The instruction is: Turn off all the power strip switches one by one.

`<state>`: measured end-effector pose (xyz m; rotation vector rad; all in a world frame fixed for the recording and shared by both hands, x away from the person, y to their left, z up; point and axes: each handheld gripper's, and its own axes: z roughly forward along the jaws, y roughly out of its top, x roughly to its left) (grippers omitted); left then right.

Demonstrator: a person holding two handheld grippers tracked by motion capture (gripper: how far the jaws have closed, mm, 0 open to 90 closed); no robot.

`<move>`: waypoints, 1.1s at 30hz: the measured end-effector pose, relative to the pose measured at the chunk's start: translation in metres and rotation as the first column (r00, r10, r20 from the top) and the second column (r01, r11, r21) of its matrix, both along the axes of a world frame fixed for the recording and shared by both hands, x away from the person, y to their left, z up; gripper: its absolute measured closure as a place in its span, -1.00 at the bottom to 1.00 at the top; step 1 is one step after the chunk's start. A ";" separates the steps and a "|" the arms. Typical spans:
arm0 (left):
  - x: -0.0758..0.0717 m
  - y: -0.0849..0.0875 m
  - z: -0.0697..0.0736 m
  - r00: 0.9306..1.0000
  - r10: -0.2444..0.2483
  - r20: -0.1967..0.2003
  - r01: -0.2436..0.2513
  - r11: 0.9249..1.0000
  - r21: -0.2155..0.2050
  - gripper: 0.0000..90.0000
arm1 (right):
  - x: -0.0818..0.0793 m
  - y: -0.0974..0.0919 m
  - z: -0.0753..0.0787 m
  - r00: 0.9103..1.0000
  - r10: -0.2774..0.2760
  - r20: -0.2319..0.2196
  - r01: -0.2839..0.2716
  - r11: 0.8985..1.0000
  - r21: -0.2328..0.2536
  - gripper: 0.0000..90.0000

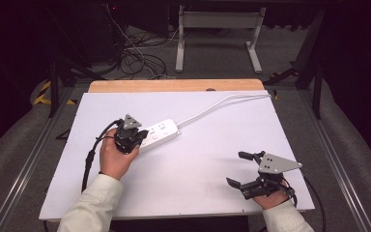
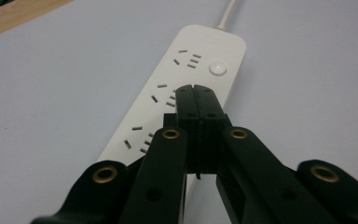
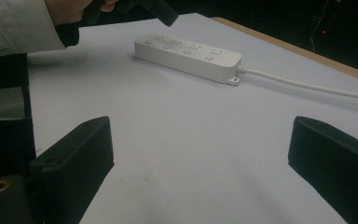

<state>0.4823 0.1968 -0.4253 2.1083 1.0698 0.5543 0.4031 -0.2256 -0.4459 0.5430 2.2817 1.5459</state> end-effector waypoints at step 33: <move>0.030 -0.016 -0.029 0.999 -0.040 -0.020 0.040 0.999 -0.037 1.00 | 0.001 0.001 -0.001 1.000 0.008 -0.009 -0.008 1.000 0.003 -0.84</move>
